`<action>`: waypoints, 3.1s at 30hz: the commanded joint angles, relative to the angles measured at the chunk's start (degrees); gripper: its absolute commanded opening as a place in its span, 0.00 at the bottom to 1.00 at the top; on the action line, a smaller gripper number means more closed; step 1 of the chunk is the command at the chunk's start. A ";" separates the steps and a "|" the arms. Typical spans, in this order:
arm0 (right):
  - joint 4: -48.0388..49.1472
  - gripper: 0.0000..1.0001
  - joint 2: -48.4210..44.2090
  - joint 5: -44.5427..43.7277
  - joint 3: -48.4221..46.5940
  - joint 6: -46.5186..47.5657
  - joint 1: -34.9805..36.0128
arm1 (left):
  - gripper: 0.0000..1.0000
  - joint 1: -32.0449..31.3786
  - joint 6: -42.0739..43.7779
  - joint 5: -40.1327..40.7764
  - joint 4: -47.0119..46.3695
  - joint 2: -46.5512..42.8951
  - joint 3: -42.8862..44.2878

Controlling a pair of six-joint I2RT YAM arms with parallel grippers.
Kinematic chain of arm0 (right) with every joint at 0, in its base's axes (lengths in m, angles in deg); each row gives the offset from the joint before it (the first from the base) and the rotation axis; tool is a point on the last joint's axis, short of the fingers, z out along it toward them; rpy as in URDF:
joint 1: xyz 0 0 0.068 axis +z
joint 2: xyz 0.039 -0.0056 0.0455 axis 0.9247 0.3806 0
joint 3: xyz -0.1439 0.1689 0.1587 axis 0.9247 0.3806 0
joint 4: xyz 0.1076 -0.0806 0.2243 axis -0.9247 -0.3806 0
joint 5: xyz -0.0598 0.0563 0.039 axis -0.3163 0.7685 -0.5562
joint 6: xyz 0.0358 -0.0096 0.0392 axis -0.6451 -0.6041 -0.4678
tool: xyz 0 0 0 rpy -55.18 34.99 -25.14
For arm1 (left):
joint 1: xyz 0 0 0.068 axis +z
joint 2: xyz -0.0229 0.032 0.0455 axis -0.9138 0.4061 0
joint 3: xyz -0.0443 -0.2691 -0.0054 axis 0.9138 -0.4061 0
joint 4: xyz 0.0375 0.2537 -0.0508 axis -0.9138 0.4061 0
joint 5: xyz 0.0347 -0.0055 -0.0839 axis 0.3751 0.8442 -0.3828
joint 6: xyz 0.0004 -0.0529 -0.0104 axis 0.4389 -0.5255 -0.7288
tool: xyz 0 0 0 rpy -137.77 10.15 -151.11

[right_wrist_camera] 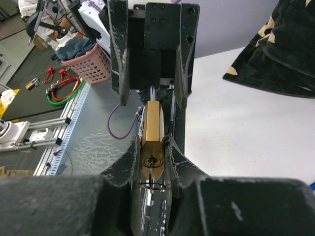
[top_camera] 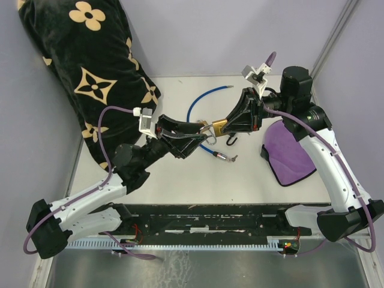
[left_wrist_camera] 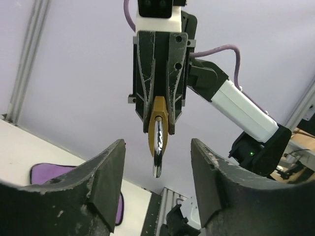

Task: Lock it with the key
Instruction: Lock the lock.

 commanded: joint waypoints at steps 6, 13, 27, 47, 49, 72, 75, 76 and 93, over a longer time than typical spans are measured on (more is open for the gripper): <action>-1.19 0.02 -0.51 3.89 -1.62 3.93 -0.40 | 0.72 0.47 8.41 1.03 17.38 -6.99 4.02; -1.33 0.02 -0.37 3.91 -1.41 4.19 -0.37 | 0.54 1.13 6.99 -3.25 20.86 -3.92 8.20; -1.68 0.02 -0.18 3.19 -1.66 4.41 -0.54 | 0.35 1.55 7.08 -2.08 23.79 -4.75 9.14; -3.83 0.02 2.40 2.70 -1.84 4.75 4.86 | 0.03 1.46 -0.40 -6.52 10.83 1.29 9.51; -0.84 0.02 2.92 2.94 -0.74 1.34 5.56 | 0.03 1.36 -1.70 -6.08 9.84 2.09 9.87; 11.79 0.02 4.90 0.15 1.57 -9.21 9.03 | 0.03 -5.60 -1.01 -6.20 2.40 12.83 6.90; 11.45 0.02 4.31 0.48 -1.53 -9.69 6.11 | 0.03 -6.80 -1.61 -4.33 1.96 12.69 4.32; 12.48 0.02 4.14 0.26 -2.34 -10.55 4.64 | 0.03 -7.33 -1.26 -3.37 2.67 12.47 3.50; 35.82 0.02 3.73 -3.72 5.19 -29.16 2.12 | 0.03 -15.26 0.98 1.29 7.07 20.51 3.30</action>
